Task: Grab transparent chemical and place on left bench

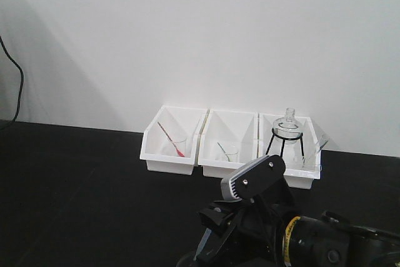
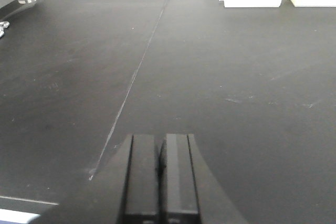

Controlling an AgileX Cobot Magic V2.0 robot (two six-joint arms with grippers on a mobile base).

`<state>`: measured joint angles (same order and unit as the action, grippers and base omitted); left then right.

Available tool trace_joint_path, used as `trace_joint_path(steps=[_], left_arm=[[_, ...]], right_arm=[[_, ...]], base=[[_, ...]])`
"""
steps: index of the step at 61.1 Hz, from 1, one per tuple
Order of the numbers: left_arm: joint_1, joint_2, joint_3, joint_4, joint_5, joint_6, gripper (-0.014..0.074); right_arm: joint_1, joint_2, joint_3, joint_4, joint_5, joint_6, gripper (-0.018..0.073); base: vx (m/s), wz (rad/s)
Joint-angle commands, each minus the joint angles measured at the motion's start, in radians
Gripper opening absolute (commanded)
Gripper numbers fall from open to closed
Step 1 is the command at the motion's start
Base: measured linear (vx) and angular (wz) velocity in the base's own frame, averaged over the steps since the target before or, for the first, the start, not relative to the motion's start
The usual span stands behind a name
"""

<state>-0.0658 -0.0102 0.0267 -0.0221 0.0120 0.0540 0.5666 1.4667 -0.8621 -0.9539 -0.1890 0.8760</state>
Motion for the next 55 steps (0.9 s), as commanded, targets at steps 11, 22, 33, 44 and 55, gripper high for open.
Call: trace_joint_path(steps=[11,22,33,44,55], left_arm=[[-0.002,-0.019,0.016,-0.001,-0.078,-0.008,-0.0003],[-0.002,-0.019,0.016,-0.001,-0.078,-0.008,-0.0003],[-0.002,-0.019,0.016,-0.001,-0.078,-0.008,-0.0003],[-0.002,-0.019,0.016,-0.001,-0.078,-0.008,-0.0003],[-0.002,-0.019,0.016,-0.001,-0.078,-0.008,-0.0003]], right_arm=[[0.0,0.059,-0.033,0.005,-0.065,0.013,0.006],[0.001,0.077,-0.033,0.005,-0.078,0.018,0.0212],[0.001,0.076,-0.033,0.006,-0.078,0.081,0.0445],[0.001,0.025,-0.028,0.005,-0.053,0.123,0.0579],[0.001,-0.195,0.045,0.005,-0.032,0.132,0.0569]], base=[[0.0,0.0],[0.0,0.0],[0.0,0.0],[0.0,0.0],[0.0,0.0]])
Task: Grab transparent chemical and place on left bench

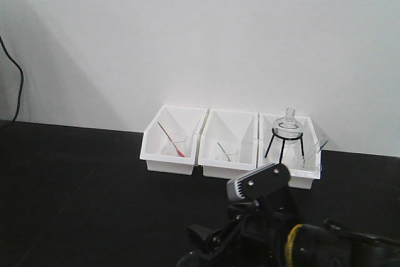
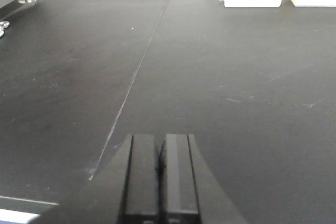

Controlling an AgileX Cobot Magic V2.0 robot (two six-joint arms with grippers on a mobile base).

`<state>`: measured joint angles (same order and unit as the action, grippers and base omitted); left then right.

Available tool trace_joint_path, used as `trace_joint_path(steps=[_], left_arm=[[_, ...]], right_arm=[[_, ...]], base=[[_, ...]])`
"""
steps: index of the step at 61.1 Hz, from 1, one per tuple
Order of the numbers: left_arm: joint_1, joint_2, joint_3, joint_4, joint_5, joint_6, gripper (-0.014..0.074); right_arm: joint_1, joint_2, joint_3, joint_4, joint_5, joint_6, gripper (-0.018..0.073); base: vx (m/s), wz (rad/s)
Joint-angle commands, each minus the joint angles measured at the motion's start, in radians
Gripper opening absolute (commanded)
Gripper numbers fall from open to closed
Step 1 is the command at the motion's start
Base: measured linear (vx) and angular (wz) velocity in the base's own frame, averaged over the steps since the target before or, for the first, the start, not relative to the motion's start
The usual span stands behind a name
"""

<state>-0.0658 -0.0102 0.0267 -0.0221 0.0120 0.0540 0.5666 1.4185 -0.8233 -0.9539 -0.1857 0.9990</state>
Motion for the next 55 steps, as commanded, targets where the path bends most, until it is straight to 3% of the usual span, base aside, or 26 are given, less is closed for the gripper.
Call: trace_joint_path(steps=[1,15,24,39,43,49,55], left_arm=[[-0.002,-0.019,0.016,-0.001,-0.078,-0.008,-0.0003],[-0.002,-0.019,0.016,-0.001,-0.078,-0.008,-0.0003],[-0.002,-0.019,0.016,-0.001,-0.078,-0.008,-0.0003],[-0.002,-0.019,0.016,-0.001,-0.078,-0.008,-0.0003],[-0.002,-0.019,0.016,-0.001,-0.078,-0.008,-0.0003],[-0.002,-0.019,0.016,-0.001,-0.078,-0.008,-0.0003],[-0.002,-0.019,0.016,-0.001,-0.078,-0.008,-0.0003]], right_arm=[[0.001,-0.168,0.015,0.005,-0.033,0.011,0.0568],[-0.001,-0.471,0.143,0.007,-0.016,0.018,0.0564],[-0.001,-0.579,0.155,0.007,0.063,0.018,0.0554],[-0.001,-0.724,0.157,0.037,0.202,0.009,0.0415],[-0.001,-0.774,0.178,0.159,0.265,-0.076,0.0336],[-0.002,-0.89,0.259,0.467,0.415,-0.341,0.0144],[-0.063,-1.03,0.366,0.582,0.427,-0.602,-0.0014]], base=[[0.0,0.0],[0.0,0.0],[0.0,0.0],[0.0,0.0],[0.0,0.0],[0.0,0.0],[0.0,0.0]])
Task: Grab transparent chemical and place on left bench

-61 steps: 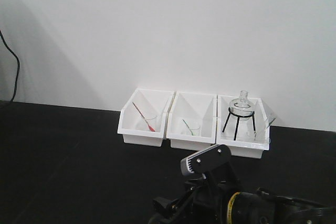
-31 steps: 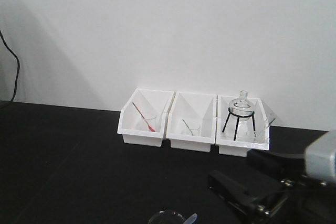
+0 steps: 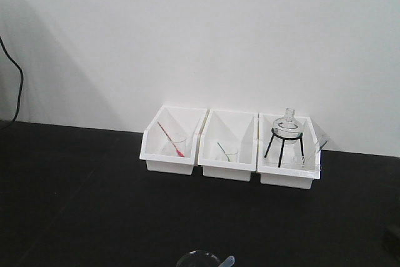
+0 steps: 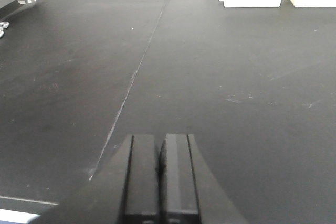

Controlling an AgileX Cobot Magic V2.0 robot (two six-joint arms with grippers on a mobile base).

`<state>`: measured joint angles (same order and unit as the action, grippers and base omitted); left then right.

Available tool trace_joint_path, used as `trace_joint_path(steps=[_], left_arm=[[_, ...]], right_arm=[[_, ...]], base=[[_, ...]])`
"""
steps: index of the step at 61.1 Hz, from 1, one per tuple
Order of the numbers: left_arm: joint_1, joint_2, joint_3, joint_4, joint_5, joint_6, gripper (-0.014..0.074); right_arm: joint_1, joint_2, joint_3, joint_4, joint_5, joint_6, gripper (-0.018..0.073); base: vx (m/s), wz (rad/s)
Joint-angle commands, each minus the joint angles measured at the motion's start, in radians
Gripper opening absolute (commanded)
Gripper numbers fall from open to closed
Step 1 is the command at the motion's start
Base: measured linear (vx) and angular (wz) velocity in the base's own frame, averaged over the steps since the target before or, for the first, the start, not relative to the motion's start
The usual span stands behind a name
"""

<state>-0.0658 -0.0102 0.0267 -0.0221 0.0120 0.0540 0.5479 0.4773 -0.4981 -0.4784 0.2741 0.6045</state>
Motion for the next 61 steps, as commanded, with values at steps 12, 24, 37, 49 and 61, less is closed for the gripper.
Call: trace_joint_path(steps=[12,24,37,49,61], left_arm=[[-0.002,-0.019,0.016,-0.001,-0.078,-0.008,-0.0003],[-0.002,-0.019,0.016,-0.001,-0.078,-0.008,-0.0003],[-0.002,-0.019,0.016,-0.001,-0.078,-0.008,-0.0003],[-0.002,-0.019,0.016,-0.001,-0.078,-0.008,-0.0003],[-0.002,-0.019,0.016,-0.001,-0.078,-0.008,-0.0003]], right_arm=[[-0.3,-0.392,0.281,0.298,-0.097,-0.425,-0.0009],[-0.491,-0.483,0.52,0.381,-0.239,-0.425,-0.0008],[-0.583,-0.489,0.535,0.393,-0.253,-0.511,-0.0008],[-0.588,-0.489,0.535,0.394,-0.23,-0.529,-0.0008],[-0.588,-0.489,0.535,0.394,-0.23,-0.529,-0.0008]], base=[[0.0,0.0],[0.0,0.0],[0.0,0.0],[0.0,0.0],[0.0,0.0]])
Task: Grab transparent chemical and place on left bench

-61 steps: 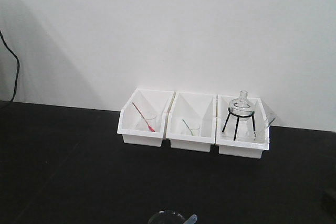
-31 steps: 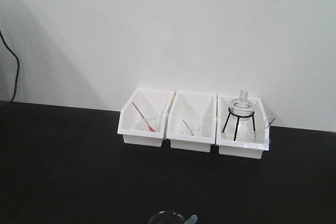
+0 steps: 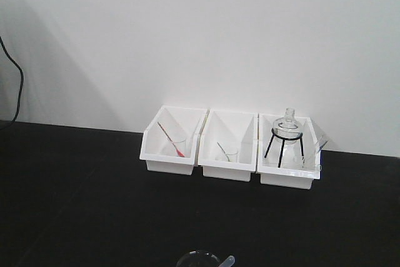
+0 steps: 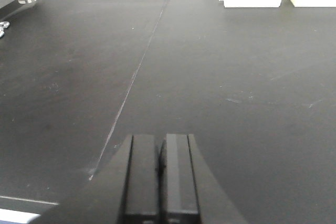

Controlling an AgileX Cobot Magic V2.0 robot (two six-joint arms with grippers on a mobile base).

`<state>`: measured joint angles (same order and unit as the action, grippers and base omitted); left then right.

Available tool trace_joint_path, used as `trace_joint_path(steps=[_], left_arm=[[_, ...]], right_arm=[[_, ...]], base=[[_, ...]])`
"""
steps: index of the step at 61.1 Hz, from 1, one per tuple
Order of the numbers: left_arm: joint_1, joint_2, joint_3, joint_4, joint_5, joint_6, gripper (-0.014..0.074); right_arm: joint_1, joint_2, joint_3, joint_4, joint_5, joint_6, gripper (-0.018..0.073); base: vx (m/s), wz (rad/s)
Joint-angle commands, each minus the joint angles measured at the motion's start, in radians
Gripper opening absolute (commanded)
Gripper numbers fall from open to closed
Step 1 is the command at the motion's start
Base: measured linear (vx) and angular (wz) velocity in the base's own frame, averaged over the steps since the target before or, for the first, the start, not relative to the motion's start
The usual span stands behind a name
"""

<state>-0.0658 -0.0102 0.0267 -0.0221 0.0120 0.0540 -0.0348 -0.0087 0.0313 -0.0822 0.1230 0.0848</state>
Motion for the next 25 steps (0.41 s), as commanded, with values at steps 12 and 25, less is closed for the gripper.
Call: trace_joint_path(steps=[12,25], left_arm=[[-0.002,-0.019,0.016,-0.001,-0.078,-0.008,-0.0003],[-0.002,-0.019,0.016,-0.001,-0.078,-0.008,-0.0003]], right_arm=[[-0.006,-0.002,0.006,-0.002,-0.079,-0.009,-0.0008],[-0.006,-0.002,0.006,-0.002,-0.079,-0.009,-0.0008]], base=[[0.0,0.0],[0.0,0.0]])
